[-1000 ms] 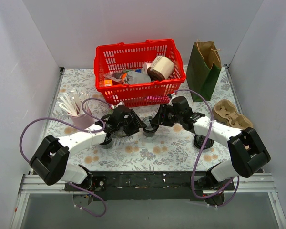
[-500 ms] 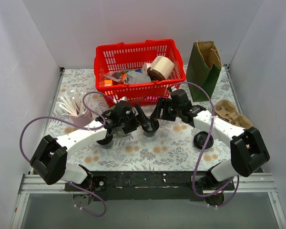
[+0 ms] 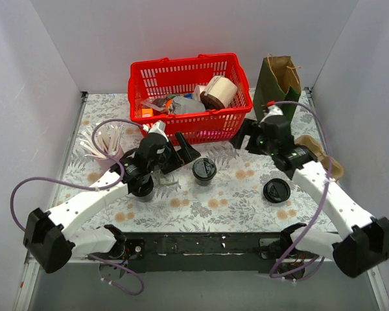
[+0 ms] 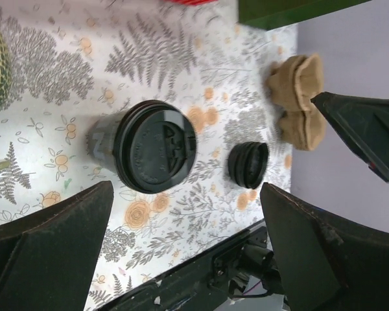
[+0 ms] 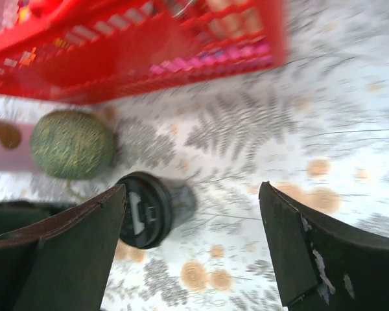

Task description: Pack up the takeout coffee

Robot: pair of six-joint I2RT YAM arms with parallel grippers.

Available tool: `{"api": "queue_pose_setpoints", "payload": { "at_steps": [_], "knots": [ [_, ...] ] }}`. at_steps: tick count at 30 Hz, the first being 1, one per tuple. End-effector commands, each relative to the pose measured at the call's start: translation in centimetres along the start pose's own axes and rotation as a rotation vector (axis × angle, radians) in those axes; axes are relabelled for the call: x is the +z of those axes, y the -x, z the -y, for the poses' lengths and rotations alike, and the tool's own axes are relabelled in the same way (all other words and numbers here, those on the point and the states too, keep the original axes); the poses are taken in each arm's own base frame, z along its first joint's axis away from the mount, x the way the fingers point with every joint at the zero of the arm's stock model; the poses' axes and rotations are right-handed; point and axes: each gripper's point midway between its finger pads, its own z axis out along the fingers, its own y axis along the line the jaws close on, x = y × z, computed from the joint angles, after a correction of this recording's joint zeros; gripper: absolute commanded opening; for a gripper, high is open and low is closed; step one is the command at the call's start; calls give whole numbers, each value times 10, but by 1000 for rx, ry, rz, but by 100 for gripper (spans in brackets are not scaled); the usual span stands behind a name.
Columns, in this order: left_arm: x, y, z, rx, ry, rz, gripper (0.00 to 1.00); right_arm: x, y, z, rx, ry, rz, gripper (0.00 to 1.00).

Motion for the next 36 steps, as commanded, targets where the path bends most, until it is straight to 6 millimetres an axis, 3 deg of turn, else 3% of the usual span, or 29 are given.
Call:
{"api": "queue_pose_setpoints", "payload": {
  "at_steps": [1,4,7,10,11,13,14,18,22,26,33,36],
  "knots": [
    [-32,13,5,72,-53,81,98,-44,28,68,-22,-246,153,93],
    [-38,16,6,100,-70,99,98,-72,37,102,2,-349,225,97],
    [-32,17,9,126,-64,89,98,-83,38,111,-15,-360,242,98],
    [-16,16,4,117,-11,70,98,-73,32,79,-108,-164,192,97],
    [-11,16,1,107,2,71,98,-68,22,54,-125,-11,134,97],
    [3,10,-5,96,20,43,98,-60,15,29,-146,142,85,96],
    [8,9,-4,89,3,25,98,-56,2,11,-132,260,9,94],
    [30,1,-9,74,14,-36,98,-43,-15,-22,-139,462,-89,94],
    [45,0,-20,49,46,-52,98,-13,-29,-31,-170,421,-136,94],
    [57,-3,-26,18,47,-74,97,24,-42,-23,-107,368,-175,92],
    [70,-7,-35,-49,36,-91,84,52,-64,-40,-105,398,-258,89],
    [72,-9,-35,-64,33,-94,77,61,-73,-37,-83,372,-289,86]
  ]
}}
